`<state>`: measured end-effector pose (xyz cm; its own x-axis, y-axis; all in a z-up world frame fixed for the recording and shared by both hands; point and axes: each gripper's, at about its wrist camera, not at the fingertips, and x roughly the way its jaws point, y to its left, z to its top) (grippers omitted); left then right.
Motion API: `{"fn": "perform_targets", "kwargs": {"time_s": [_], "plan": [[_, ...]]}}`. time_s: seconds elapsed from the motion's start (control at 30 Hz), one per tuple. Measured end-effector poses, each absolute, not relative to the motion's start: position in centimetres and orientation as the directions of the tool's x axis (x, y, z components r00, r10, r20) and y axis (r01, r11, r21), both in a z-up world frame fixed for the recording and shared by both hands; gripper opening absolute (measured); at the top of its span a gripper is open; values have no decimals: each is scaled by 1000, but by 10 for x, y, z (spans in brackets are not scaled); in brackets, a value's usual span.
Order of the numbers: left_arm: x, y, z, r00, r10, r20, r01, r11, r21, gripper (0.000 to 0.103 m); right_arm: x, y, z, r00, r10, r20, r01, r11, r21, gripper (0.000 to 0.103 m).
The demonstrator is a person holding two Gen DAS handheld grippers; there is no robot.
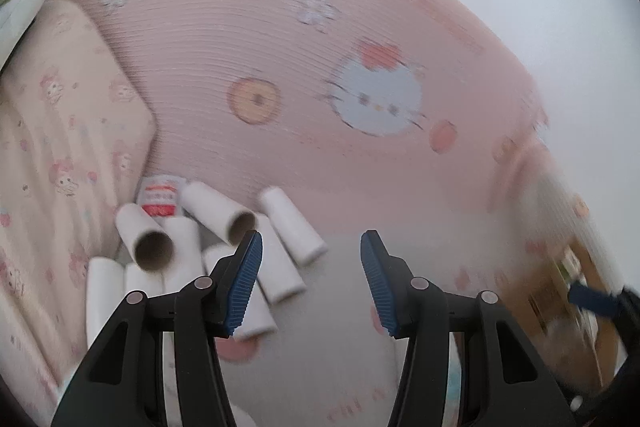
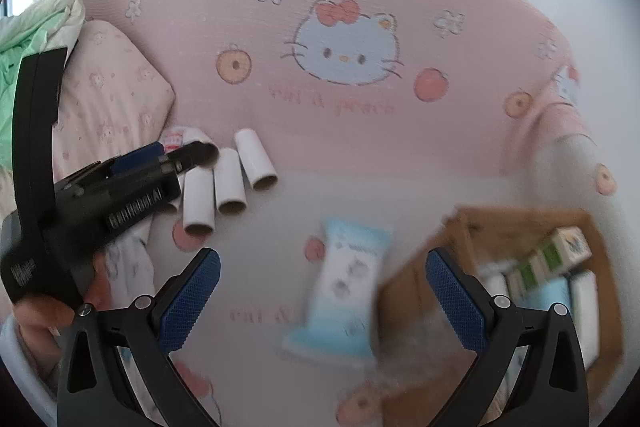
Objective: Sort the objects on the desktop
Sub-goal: 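Move both grippers down to the pile of white paper tubes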
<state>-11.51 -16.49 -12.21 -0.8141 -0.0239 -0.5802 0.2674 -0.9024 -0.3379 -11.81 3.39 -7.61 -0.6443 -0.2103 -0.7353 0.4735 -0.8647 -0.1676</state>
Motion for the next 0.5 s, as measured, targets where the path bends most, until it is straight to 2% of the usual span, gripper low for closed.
{"fn": "perform_targets", "kwargs": {"time_s": [0.17, 0.27, 0.4, 0.5], "plan": [[-124, -201, -127, -801, -127, -584, 412, -825, -386, 56, -135, -6, -103, -663, -292, -690, 551, -814, -185, 102], [-112, -219, -129, -787, -198, -584, 507, -748, -429, 55, -144, -30, -118, -613, -377, -694, 623, -771, -132, 102], [-108, -244, -143, -763, -165, -625, 556, -660, -504, 55, -149, -61, -135, -551, -469, -691, 700, -710, -77, 102], [-103, -265, -158, -776, -90, -624, 560, -554, -616, 55, -156, -84, -148, -500, -517, -695, 736, -676, -27, 102]]}}
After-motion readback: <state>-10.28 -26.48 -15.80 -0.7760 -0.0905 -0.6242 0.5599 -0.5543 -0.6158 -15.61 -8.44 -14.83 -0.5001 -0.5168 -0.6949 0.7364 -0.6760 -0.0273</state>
